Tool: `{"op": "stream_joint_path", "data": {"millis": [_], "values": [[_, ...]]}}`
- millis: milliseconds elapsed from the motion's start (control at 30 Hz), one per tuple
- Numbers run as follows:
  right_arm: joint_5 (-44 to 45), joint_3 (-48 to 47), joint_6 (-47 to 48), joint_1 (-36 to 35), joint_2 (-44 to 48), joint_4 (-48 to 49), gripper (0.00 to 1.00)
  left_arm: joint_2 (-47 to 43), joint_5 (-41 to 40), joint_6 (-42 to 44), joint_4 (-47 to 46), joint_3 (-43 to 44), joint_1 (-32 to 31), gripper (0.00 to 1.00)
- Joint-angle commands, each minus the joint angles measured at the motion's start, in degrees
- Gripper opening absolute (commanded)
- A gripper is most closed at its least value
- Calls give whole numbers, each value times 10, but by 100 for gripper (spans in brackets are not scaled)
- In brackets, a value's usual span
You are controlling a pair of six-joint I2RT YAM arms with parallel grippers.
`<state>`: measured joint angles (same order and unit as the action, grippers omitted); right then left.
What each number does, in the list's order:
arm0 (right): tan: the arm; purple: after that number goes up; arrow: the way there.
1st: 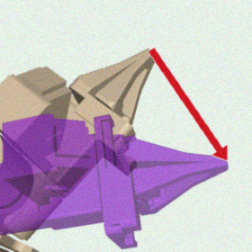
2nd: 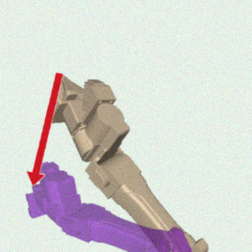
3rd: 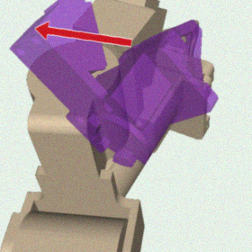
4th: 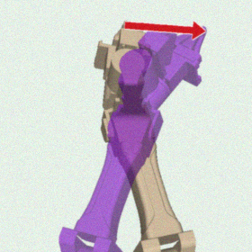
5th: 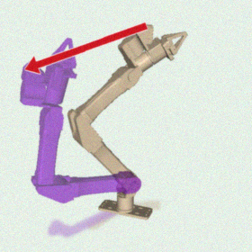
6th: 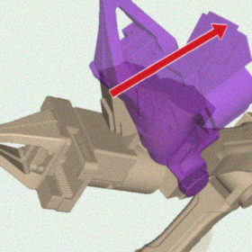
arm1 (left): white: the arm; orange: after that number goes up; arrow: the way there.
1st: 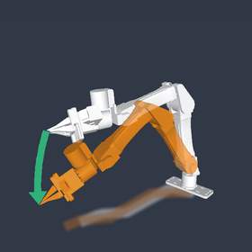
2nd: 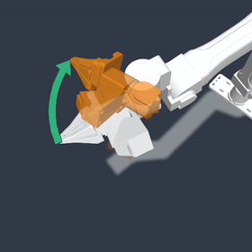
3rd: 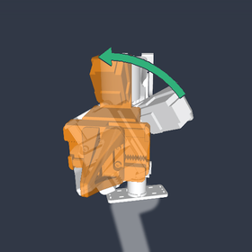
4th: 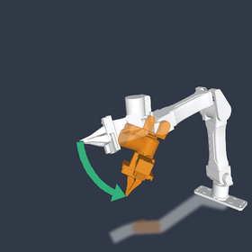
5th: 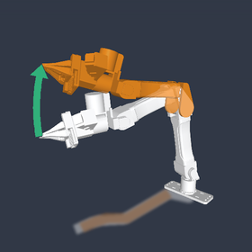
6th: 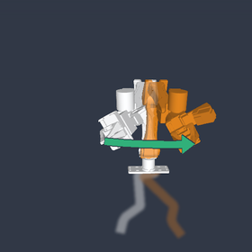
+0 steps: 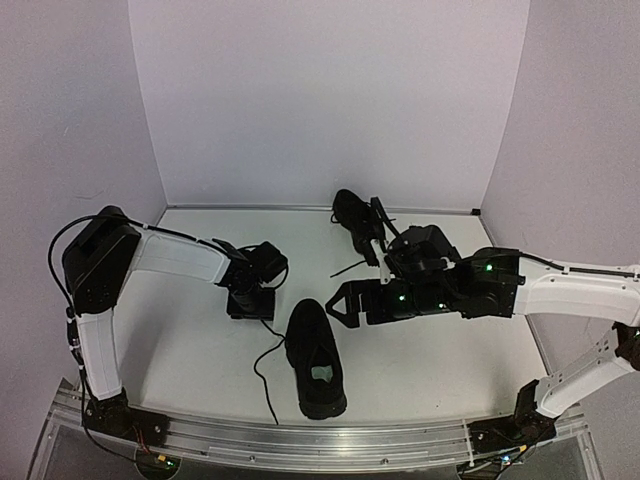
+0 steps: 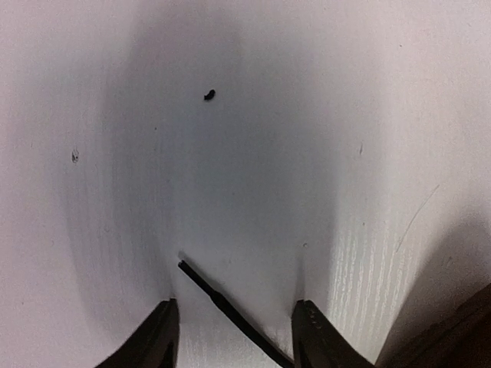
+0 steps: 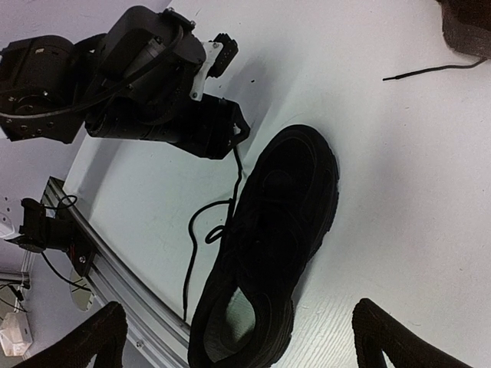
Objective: Tie the shoes
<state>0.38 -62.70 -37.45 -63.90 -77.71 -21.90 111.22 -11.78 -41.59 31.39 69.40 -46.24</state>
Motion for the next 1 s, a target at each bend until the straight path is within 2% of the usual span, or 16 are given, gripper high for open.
{"op": "stream_joint_path", "data": {"millis": [0, 133, 233, 433, 700, 967], "values": [[4, -11, 3, 2, 6, -2, 98, 37, 10, -7, 19, 5, -1, 40], [6, -10, 3, 2, 5, -2, 98, 35, 17, 7, 27, 0, -1, 14], [3, -15, 8, 1, 0, -2, 98, 22, 27, 23, 23, 4, -2, 1], [-2, -22, 45, 12, 16, -2, 98, -67, 58, 73, -21, 32, -3, 0], [-48, -28, 90, 62, 50, 6, 98, -180, 141, 158, -67, 94, -10, 0], [-102, -58, 153, 67, 18, 57, 94, -249, 225, 178, -101, 120, -10, 0]]}}
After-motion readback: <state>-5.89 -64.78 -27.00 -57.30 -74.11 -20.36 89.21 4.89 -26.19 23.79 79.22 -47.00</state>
